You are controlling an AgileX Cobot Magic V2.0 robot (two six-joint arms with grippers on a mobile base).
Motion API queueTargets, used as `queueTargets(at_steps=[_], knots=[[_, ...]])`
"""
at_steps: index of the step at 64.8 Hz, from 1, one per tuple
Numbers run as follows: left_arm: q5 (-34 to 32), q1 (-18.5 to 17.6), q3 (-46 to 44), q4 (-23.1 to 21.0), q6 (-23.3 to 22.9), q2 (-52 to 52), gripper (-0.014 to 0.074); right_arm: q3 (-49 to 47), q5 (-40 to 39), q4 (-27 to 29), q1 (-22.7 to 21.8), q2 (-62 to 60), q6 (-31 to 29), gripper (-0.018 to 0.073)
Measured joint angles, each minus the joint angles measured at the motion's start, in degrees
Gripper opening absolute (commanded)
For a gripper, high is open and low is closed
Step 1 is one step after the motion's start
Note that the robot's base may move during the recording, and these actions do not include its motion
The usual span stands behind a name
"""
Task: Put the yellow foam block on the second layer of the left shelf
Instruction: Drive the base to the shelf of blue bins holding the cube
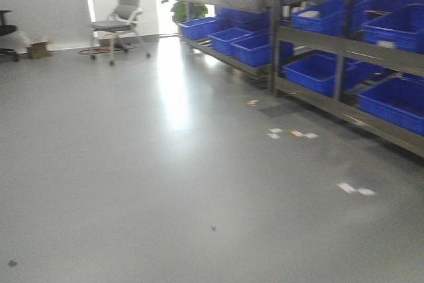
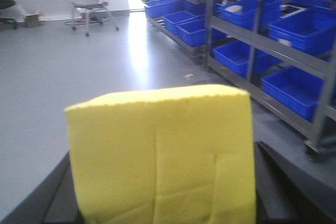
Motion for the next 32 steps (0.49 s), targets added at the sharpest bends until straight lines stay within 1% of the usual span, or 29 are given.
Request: queueTargets(at_steps=[32], knots=[[0.00,0.00,0.00,0.00,0.00,0.00,0.0137,0.00,0.00,0.00,0.00,0.00,0.00,0.0330]])
